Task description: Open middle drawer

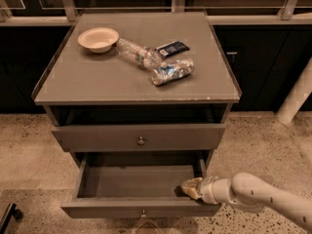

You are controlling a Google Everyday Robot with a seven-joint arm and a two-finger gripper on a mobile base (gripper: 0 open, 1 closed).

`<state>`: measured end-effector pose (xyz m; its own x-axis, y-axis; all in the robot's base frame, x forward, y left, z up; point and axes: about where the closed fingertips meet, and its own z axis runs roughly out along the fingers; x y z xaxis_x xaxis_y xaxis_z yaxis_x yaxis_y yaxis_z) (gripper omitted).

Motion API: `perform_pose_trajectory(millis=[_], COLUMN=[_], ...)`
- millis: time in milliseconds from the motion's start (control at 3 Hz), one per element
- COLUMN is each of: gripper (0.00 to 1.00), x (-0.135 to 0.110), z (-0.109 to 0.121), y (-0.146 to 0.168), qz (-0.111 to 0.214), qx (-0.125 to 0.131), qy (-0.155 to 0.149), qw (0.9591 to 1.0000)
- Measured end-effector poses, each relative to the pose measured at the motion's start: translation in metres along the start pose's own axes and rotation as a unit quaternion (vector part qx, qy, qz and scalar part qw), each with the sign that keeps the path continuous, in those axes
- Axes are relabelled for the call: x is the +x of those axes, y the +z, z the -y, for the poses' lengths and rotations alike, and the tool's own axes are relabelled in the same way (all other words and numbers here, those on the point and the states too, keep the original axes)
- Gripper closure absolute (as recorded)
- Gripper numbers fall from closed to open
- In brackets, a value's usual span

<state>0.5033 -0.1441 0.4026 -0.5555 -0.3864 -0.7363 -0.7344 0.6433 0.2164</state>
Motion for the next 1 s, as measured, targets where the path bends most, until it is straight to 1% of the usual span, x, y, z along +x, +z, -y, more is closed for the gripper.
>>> perform_pose_trajectory(millis=[333,667,1000], gripper=[1.00,1.00,0.82], x=[0.010,0.007,-0.001], z=[-0.012,-0.021,-0.018], y=[-0.019,-0.059,-0.095], qz=[0.018,0.053,0.098], qx=[0.013,0.054,0.100], qy=[0.009,0.001,0.002], qw=[0.9997,0.9971,0.9901])
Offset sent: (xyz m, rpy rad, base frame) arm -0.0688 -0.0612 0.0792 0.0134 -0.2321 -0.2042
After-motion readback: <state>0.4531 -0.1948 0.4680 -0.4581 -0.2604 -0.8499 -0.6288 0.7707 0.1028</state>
